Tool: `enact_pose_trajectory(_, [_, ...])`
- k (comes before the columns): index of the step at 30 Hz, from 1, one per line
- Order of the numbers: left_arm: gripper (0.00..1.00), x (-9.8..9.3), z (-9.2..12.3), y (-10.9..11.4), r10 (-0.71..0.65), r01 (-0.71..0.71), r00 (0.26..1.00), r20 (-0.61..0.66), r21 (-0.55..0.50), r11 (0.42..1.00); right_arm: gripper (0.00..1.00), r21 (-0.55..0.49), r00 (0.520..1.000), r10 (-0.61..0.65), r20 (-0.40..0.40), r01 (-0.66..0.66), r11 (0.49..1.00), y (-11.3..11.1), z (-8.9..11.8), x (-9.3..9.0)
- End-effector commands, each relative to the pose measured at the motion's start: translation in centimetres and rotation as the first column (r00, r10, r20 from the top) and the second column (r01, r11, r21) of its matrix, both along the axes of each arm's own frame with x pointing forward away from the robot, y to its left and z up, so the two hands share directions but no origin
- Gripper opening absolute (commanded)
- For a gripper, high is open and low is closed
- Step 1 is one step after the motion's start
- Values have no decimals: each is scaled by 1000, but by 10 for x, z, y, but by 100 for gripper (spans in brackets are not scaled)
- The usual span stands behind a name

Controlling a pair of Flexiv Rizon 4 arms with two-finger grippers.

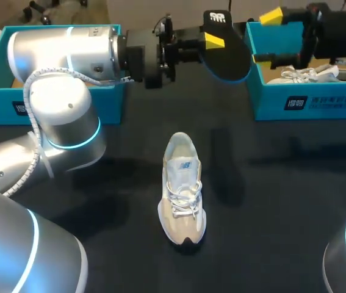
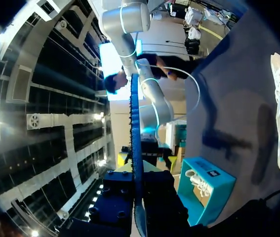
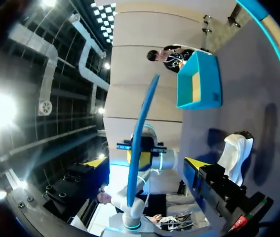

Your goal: Take the shoe out of the shoebox, open the shoe tongue, remove and reinsert the insole, then place the shoe into the shoebox

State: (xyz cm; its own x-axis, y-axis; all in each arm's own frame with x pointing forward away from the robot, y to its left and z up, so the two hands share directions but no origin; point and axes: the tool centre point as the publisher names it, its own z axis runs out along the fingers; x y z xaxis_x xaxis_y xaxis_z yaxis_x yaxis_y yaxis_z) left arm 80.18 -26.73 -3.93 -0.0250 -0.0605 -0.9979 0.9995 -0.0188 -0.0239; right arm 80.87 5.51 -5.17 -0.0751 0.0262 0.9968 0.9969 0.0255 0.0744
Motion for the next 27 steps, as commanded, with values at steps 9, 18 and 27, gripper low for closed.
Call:
enact_pose_trajectory(9, [0,-11,-5,6,-30,30,1000,0,29,999,100,-13,999,-27,18,27,1000,-36,-2,-21])
enact_pose_trajectory(18, [0,-11,-5,6,-30,30,1000,0,29,999,100,-13,999,-27,18,27,1000,-36,-2,-21])
enact_pose_trajectory(27, [0,-16,3,4,-17,128,856,-517,179,975,100,-13,999,-27,18,27,1000,-36,-2,-21])
